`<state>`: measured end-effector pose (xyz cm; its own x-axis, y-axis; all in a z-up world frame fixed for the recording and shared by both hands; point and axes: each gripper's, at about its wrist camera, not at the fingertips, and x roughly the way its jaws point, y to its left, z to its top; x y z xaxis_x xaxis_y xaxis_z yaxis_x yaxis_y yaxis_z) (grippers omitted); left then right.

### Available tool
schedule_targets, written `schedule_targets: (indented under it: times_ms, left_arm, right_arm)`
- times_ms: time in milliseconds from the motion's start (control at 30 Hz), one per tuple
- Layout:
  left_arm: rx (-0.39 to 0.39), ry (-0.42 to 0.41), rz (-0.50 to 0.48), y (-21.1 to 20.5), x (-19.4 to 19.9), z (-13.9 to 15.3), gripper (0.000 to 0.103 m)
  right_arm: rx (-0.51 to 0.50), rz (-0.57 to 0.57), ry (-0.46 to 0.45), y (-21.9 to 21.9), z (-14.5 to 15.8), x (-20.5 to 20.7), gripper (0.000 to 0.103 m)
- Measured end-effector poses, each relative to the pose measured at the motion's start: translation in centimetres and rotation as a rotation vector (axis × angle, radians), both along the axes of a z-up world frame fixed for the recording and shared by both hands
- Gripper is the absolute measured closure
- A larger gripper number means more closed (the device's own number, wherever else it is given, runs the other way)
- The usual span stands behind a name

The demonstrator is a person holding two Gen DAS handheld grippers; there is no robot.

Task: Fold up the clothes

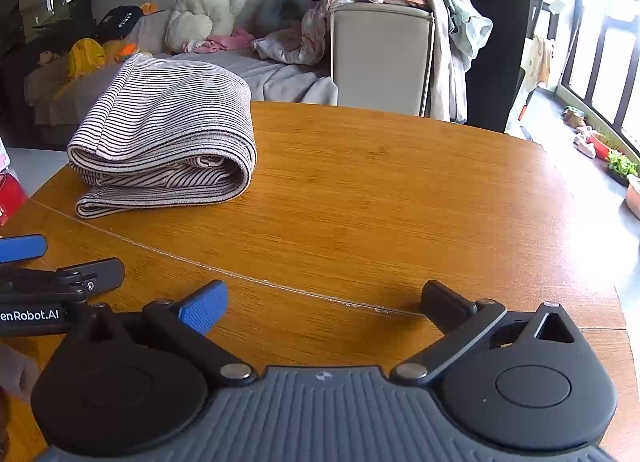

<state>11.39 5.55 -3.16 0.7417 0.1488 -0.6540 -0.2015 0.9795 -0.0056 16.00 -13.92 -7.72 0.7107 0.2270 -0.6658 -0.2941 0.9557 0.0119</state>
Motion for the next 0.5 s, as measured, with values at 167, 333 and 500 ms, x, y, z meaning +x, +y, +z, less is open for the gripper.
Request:
schedule_targets:
  times_ms: [167, 333, 500]
  left_arm:
    - [0.000, 0.001, -0.003, -0.03, 0.03, 0.06, 0.000]
    - [0.000, 0.001, -0.002, -0.03, 0.02, 0.06, 0.000]
    - [0.000, 0.001, -0.003, -0.01, 0.05, 0.02, 0.000]
  right_arm:
    - [0.000, 0.000, 0.000, 0.00, 0.05, -0.04, 0.000]
    - [0.000, 0.000, 0.001, 0.04, 0.09, -0.08, 0.000]
    - [0.001, 0.000, 0.001, 0.01, 0.09, -0.06, 0.000]
